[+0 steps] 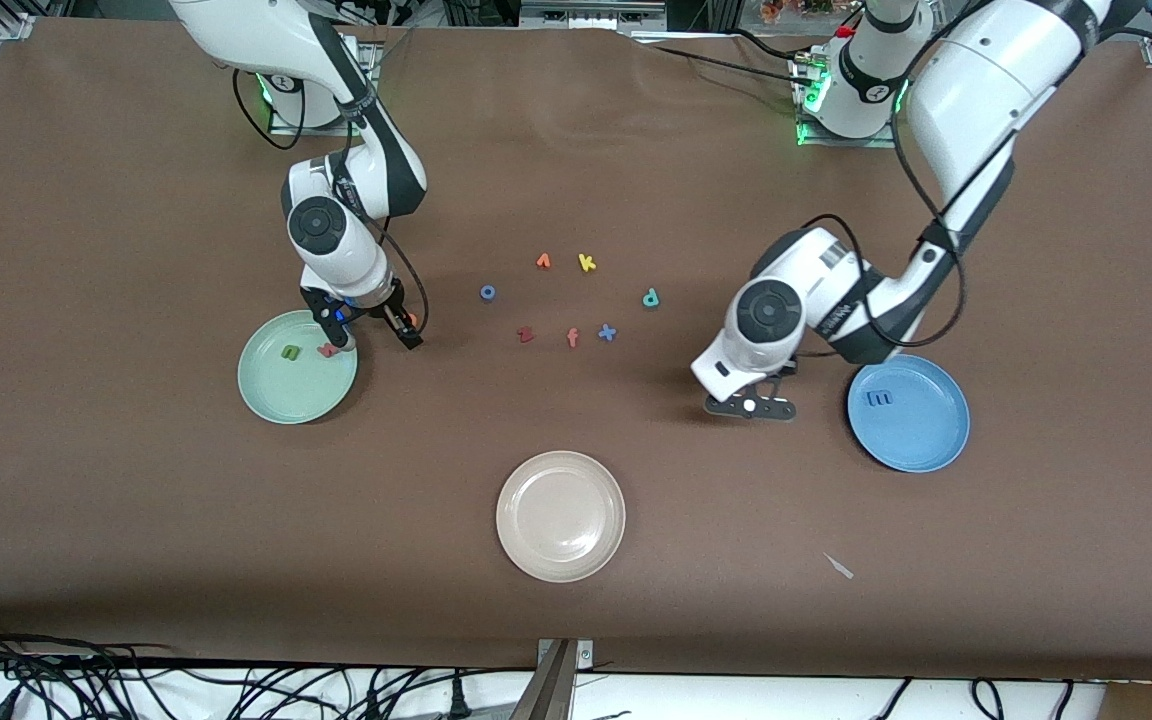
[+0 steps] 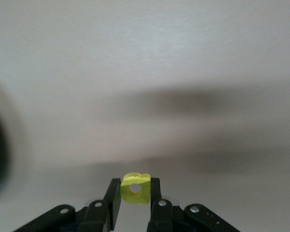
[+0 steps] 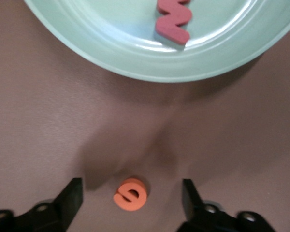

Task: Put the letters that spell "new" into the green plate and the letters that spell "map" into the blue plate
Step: 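Carry the yellow letter to the blue plate while the right gripper reaches orange letter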

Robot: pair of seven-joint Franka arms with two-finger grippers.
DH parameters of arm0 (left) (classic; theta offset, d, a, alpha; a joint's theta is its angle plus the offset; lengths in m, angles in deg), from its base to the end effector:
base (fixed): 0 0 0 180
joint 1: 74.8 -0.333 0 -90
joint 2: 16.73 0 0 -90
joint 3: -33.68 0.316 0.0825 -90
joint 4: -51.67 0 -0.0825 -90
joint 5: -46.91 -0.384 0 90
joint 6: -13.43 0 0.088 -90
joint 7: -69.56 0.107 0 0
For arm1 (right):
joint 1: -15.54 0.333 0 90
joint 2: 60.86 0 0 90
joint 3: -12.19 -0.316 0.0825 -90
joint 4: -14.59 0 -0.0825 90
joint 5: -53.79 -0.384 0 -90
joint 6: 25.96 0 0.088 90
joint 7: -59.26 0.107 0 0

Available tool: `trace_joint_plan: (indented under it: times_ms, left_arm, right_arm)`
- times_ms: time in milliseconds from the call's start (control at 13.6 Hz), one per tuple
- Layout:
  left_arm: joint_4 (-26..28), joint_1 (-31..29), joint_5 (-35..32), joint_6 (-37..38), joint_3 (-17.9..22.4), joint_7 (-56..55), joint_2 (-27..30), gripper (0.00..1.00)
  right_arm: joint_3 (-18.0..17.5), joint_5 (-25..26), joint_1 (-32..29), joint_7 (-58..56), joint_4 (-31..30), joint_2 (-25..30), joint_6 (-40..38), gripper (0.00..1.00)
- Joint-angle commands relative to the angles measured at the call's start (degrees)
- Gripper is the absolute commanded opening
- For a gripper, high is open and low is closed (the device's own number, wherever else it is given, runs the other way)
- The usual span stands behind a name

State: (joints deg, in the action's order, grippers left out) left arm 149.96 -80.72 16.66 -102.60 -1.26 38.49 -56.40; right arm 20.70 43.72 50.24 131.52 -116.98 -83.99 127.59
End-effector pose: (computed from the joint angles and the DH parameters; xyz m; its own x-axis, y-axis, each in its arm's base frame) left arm 0.5913 -0.2556 0.2243 0.9686 -0.1753 -0.1765 -0.2012 -0.9693 -0.1412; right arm 0.4748 0.2240 0.1730 0.5810 -0.8136 -0.0211 -0.8137 -0.5812 0.0068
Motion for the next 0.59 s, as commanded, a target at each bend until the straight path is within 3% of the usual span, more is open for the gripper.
trace_joint_plan:
  times_ms: [0,147,514]
  left_arm:
    - [-0.03,-5.49,1.59,2.29,-0.04,14.76,1.17,0.05]
    - [-0.12,-9.09,1.59,4.48,-0.04,24.87,1.61,0.05]
    - [-0.29,-17.01,0.45,4.23,0.23,45.01,1.35,0.06]
  right_arm:
    - [-0.34,-0.93,0.28,1.22,-0.79,0.55,1.22,0.81]
    - [-0.34,-0.93,0.55,1.13,-0.79,0.02,1.22,0.68]
    - [-0.34,-0.93,0.55,0.69,-0.44,0.46,1.05,0.07]
